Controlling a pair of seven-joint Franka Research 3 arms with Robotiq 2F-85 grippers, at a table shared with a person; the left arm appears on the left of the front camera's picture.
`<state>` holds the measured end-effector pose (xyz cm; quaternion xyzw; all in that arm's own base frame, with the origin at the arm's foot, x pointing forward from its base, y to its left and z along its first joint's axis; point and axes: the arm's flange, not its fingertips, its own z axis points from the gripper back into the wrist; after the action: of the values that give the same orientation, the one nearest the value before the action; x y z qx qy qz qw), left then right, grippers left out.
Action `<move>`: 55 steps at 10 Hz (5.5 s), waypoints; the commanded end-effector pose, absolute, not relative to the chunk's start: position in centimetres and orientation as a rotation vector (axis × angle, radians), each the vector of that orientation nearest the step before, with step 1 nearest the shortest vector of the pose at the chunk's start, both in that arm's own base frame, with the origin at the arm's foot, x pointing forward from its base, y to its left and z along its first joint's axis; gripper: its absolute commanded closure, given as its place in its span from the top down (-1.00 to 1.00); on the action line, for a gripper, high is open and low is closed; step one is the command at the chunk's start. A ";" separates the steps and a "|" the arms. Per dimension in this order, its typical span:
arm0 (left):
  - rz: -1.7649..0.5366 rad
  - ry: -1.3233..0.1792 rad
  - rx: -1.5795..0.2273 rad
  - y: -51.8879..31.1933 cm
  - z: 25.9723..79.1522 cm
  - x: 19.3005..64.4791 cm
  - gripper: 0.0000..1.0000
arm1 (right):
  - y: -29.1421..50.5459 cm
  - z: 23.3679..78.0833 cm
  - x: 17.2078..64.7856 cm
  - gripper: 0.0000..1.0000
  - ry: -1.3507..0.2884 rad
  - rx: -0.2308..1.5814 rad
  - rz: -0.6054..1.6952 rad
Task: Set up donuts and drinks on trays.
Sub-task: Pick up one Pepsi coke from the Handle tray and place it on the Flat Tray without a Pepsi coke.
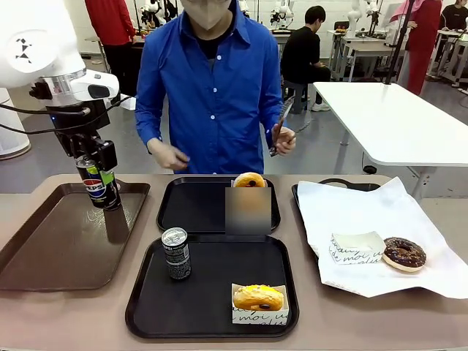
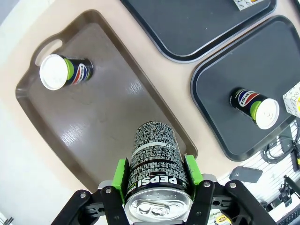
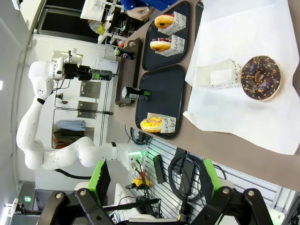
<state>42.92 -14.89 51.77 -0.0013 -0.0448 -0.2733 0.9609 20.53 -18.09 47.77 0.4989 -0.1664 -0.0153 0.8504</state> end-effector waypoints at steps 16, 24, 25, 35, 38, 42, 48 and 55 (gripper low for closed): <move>-0.817 0.020 0.217 -9.3 51.4 37.1 0.16 | -18.1 47.7 20.6 1.00 -0.371 1.071 -0.018; -0.800 -0.033 0.117 -12.3 52.4 41.6 0.16 | -18.1 47.7 20.6 1.00 -0.371 1.071 -0.018; -0.804 -0.017 0.105 -13.6 52.5 43.4 0.16 | -18.1 47.7 20.6 1.00 -0.371 1.071 -0.018; -0.755 -0.128 -0.019 -22.5 50.1 51.7 0.16 | -18.1 47.7 20.6 1.00 -0.371 1.071 -0.018; -0.763 -0.147 -0.050 -22.1 47.0 52.8 0.16 | -18.1 47.7 20.6 1.00 -0.371 1.071 -0.018; -0.741 -0.210 -0.058 -21.8 43.8 54.9 0.16 | -18.1 47.7 20.6 1.00 -0.371 1.071 -0.018; -0.690 -0.056 -0.032 -12.2 49.1 43.1 0.16 | -18.1 47.7 20.6 1.00 -0.371 1.071 -0.018; -0.668 -0.111 -0.010 -10.5 49.4 40.4 0.16 | -18.1 47.7 20.6 1.00 -0.371 1.071 -0.018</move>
<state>40.26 -10.75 49.34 -0.0061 -0.0419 -0.3306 0.9428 20.48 -18.12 47.76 0.4991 -0.1664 -0.0159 0.8503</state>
